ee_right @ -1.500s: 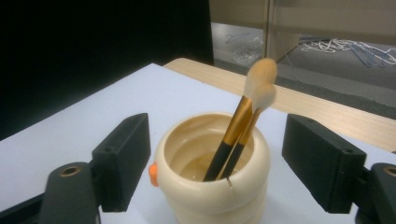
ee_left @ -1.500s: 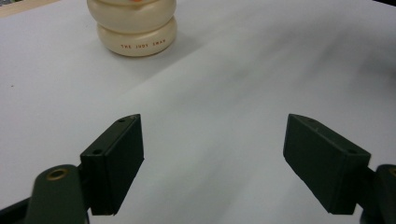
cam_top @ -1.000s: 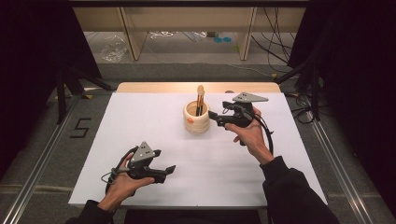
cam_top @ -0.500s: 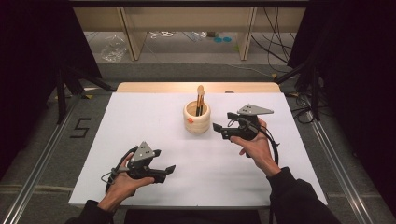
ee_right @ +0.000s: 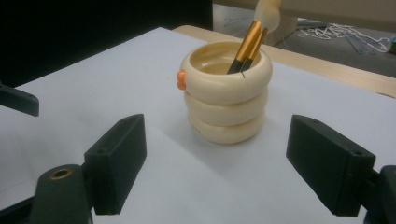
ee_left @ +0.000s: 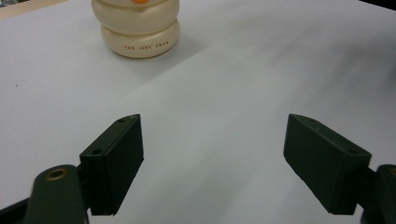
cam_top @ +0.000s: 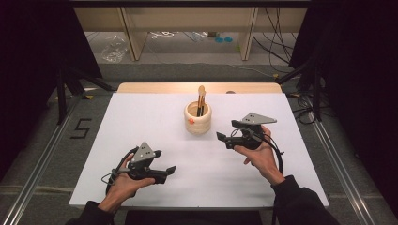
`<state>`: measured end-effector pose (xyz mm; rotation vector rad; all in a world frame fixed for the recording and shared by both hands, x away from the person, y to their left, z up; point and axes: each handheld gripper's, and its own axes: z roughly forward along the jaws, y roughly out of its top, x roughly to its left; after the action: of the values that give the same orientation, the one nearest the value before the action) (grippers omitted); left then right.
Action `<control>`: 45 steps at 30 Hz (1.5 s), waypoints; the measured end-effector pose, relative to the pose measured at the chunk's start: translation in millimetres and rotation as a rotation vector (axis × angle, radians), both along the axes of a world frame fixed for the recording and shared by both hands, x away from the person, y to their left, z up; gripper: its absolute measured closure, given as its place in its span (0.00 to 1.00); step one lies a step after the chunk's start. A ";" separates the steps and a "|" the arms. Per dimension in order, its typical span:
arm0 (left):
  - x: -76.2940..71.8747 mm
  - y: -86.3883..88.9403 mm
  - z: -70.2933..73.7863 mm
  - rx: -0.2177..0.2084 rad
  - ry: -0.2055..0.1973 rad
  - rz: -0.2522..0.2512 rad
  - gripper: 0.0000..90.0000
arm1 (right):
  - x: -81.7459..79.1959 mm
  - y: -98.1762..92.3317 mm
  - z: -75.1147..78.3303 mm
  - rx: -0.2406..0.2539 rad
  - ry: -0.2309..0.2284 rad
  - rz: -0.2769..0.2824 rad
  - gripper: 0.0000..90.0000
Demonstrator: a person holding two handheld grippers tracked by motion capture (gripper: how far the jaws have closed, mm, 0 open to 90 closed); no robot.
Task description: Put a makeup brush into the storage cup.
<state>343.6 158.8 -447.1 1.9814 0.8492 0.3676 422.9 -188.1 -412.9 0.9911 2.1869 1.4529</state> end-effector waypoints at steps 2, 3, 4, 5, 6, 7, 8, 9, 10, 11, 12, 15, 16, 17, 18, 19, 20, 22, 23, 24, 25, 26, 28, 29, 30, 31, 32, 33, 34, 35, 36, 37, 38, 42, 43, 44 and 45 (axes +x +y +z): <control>-0.1 0.1 0.1 -0.001 0.000 0.000 0.22 | -2.3 0.4 -2.3 -0.005 0.003 0.005 0.23; -0.2 0.1 0.1 -0.002 0.000 0.000 0.22 | -3.8 0.2 -2.9 -0.008 0.009 0.004 0.23; -0.3 0.2 0.1 -0.002 0.000 -0.001 0.22 | -4.9 0.1 -3.6 -0.006 0.008 0.006 0.23; -0.3 0.2 0.1 -0.002 0.000 0.000 0.22 | -6.5 -0.6 -3.6 -0.012 0.009 0.007 0.23; -0.3 0.4 0.1 -0.002 -0.001 0.000 0.22 | -8.0 -1.0 -3.9 -0.015 0.007 0.008 0.23; -0.5 0.2 0.1 -0.006 0.001 0.002 0.22 | -9.8 -1.4 -4.3 -0.018 0.005 0.005 0.23; -0.5 0.2 0.0 -0.008 0.001 0.004 0.22 | -11.8 -1.5 -4.9 -0.011 0.010 0.009 0.23; -0.5 0.1 0.0 -0.008 0.002 0.005 0.22 | -13.5 -1.9 -5.5 -0.007 0.008 0.009 0.23; -0.5 0.2 0.0 -0.007 0.002 0.004 0.22 | -15.3 -2.9 -5.6 -0.008 0.010 0.013 0.23; -0.5 0.1 0.0 -0.006 0.002 0.004 0.22 | -17.4 -4.3 -5.5 -0.022 0.009 0.007 0.22; -0.2 0.3 0.2 -0.002 -0.001 0.000 0.22 | -19.4 -5.3 -6.2 -0.020 0.000 0.003 0.22; -0.5 0.0 0.2 -0.003 0.000 0.000 0.22 | -25.0 -7.2 -8.9 -0.011 0.012 0.005 0.20; -0.5 0.0 0.2 -0.004 0.000 0.000 0.22 | -27.4 -8.6 -8.7 -0.019 0.021 0.006 0.20; -0.5 0.0 0.2 -0.006 0.000 0.001 0.22 | -28.8 -8.5 -10.2 -0.009 0.021 0.017 0.20; -0.4 0.1 0.2 -0.006 0.000 0.002 0.22 | -30.7 -9.4 -11.0 -0.014 0.023 0.021 0.19; -0.6 0.2 0.4 -0.004 0.006 0.005 0.22 | -32.7 -10.7 -11.1 -0.030 0.028 0.018 0.18; -0.5 0.3 0.5 -0.002 0.005 0.004 0.22 | -34.2 -11.1 -12.3 -0.022 0.023 0.016 0.18; -0.7 0.2 0.3 -0.004 0.007 0.005 0.22 | -37.4 -12.8 -13.6 -0.018 0.024 0.016 0.18; -0.7 0.2 0.2 -0.004 0.007 0.005 0.21 | -39.3 -14.0 -13.8 -0.017 0.027 0.014 0.18; -0.5 -0.1 -0.2 -0.009 0.004 0.006 0.21 | -40.9 -14.9 -14.1 -0.014 0.033 0.019 0.18; -0.6 0.1 0.1 -0.003 0.008 0.007 0.21 | -42.3 -16.1 -14.1 -0.021 0.028 0.016 0.18; -0.5 0.1 0.1 -0.003 0.008 0.007 0.21 | -43.9 -17.3 -13.9 -0.024 0.030 0.015 0.18; -0.3 0.0 -0.2 -0.005 0.001 0.002 0.21 | -46.1 -18.3 -14.8 -0.021 0.025 0.016 0.18; -0.2 0.1 -0.1 -0.003 0.000 0.001 0.21 | -47.8 -19.6 -14.4 -0.028 0.033 0.016 0.18; -0.3 0.0 -0.2 -0.005 0.002 0.003 0.21 | -49.1 -20.0 -14.9 -0.026 0.033 0.016 0.18; -0.3 0.0 -0.3 -0.003 0.000 0.003 0.21 | -50.3 -20.4 -15.3 -0.030 0.034 0.014 0.18; -0.3 -0.1 -0.4 -0.003 0.001 0.003 0.21 | -51.9 -20.8 -15.7 -0.032 0.037 0.013 0.18; -0.2 -0.1 -0.5 -0.003 0.001 0.004 0.20 | -53.0 -21.0 -16.2 -0.027 0.034 0.009 0.18; -0.4 -0.5 -0.7 -0.007 0.005 0.008 0.20 | -54.6 -20.9 -16.7 -0.022 0.041 0.012 0.18; -0.4 -0.5 -0.7 -0.006 0.004 0.007 0.20 | -56.0 -21.7 -16.7 -0.031 0.049 0.008 0.18; -0.2 -0.1 -0.5 -0.003 0.000 0.002 0.20 | -57.4 -22.1 -17.1 -0.031 0.057 0.007 0.18; -0.3 -0.2 -0.4 -0.008 0.002 0.002 0.20 | -58.5 -22.4 -18.0 -0.029 0.052 0.000 0.18; -0.3 -0.3 -0.3 -0.011 0.001 0.002 0.20 | -59.8 -22.7 -18.2 -0.025 0.061 0.006 0.18; -0.6 -0.4 0.0 -0.019 0.003 0.002 0.19 | -64.8 -24.6 -18.7 -0.029 0.069 0.000 0.18; -0.4 -0.3 0.1 -0.023 0.005 -0.004 0.19 | -65.6 -25.1 -19.2 -0.026 0.063 0.002 0.18; -0.4 -0.2 0.3 -0.024 0.007 -0.004 0.19 | -66.9 -25.1 -19.8 -0.012 0.061 0.000 0.18; -0.4 -0.3 0.3 -0.025 0.006 -0.002 0.19 | -67.3 -25.8 -19.9 -0.019 0.057 0.001 0.18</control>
<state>343.2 158.6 -446.8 1.9609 0.8512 0.3483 355.5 -213.8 -432.7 1.0378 2.2366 1.4186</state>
